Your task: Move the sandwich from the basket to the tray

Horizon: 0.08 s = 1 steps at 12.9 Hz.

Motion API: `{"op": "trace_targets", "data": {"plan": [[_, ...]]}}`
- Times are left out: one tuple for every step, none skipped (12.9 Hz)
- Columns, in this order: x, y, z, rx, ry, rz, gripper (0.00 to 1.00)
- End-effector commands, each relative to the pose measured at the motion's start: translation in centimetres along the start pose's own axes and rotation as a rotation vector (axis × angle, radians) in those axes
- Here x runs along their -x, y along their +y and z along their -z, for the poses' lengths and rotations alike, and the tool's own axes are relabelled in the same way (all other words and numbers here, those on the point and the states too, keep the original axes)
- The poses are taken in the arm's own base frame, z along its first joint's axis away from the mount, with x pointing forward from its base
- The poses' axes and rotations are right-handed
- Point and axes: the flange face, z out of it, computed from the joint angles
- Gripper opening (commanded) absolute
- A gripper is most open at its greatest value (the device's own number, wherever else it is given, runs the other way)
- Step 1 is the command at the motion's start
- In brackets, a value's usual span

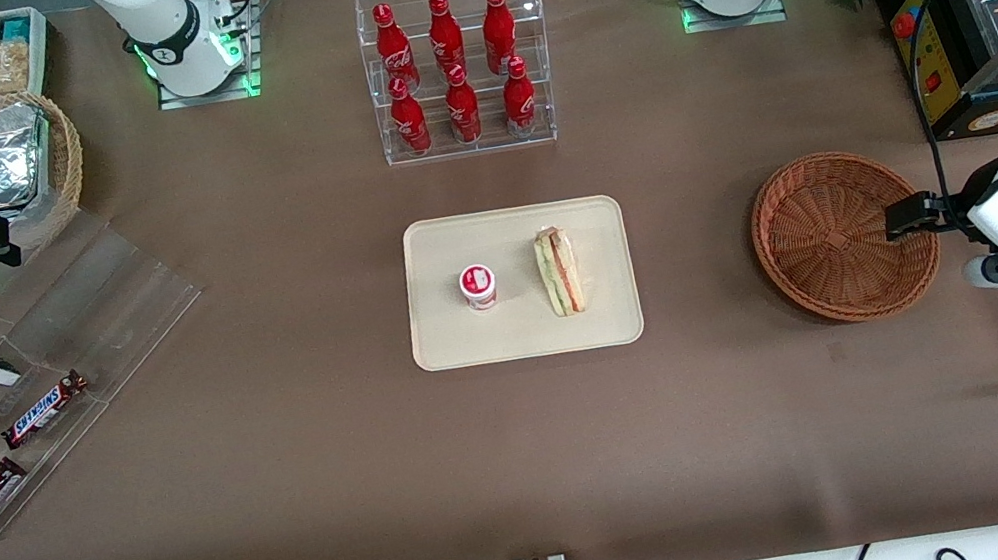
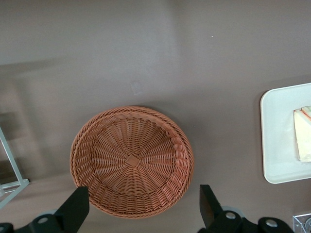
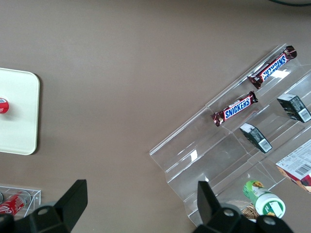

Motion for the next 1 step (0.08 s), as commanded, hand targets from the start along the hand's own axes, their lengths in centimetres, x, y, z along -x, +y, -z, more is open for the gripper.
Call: {"op": "trace_targets", "data": {"plan": [[0.33, 0.15, 0.72, 0.005, 0.002, -0.018, 1.0]]}}
